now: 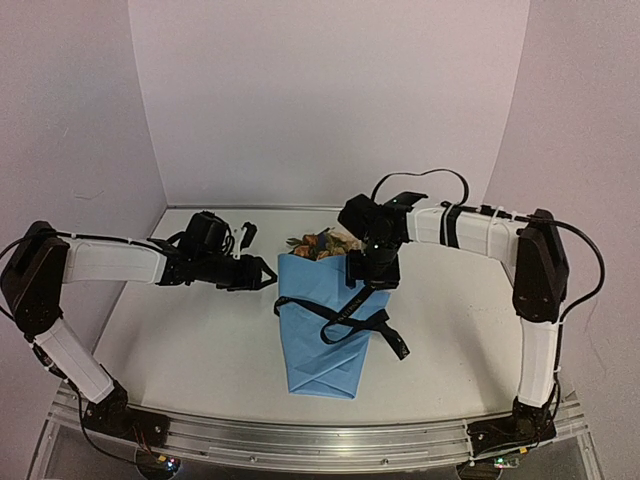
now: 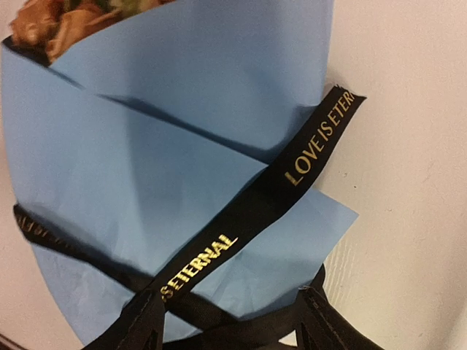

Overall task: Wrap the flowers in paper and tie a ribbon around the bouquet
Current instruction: Pick up the right side of the ribbon from the folded bouquet.

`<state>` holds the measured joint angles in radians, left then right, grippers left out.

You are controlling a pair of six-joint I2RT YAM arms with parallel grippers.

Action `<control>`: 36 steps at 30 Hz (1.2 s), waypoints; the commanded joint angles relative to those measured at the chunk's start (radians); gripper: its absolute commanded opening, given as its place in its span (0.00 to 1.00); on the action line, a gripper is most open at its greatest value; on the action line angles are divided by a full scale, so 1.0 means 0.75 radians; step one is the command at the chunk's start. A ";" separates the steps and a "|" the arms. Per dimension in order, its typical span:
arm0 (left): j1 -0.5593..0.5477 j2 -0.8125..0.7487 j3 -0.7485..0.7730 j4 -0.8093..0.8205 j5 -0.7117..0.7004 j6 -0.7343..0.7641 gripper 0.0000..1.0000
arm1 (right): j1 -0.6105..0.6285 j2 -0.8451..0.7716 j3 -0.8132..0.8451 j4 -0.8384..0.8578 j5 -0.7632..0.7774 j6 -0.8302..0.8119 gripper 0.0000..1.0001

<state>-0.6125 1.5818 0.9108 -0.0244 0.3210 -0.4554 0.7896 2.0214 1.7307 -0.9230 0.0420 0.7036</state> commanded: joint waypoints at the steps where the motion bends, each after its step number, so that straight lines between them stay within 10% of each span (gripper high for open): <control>1: -0.003 -0.016 0.061 -0.026 -0.022 0.044 0.58 | -0.027 0.085 0.043 0.010 0.065 0.218 0.62; 14: -0.003 0.052 0.135 -0.067 -0.040 0.097 0.59 | -0.091 0.200 -0.029 0.235 0.045 0.371 0.59; 27: -0.008 0.099 0.113 -0.053 -0.073 0.183 0.58 | -0.106 0.180 -0.062 0.274 0.038 0.322 0.00; 36: -0.070 0.165 0.113 -0.056 -0.147 0.257 0.55 | -0.100 -0.006 -0.116 0.390 -0.083 0.096 0.00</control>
<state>-0.6364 1.6924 0.9688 -0.0780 0.2603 -0.3161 0.7155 2.1506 1.6698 -0.7021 0.0343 0.8774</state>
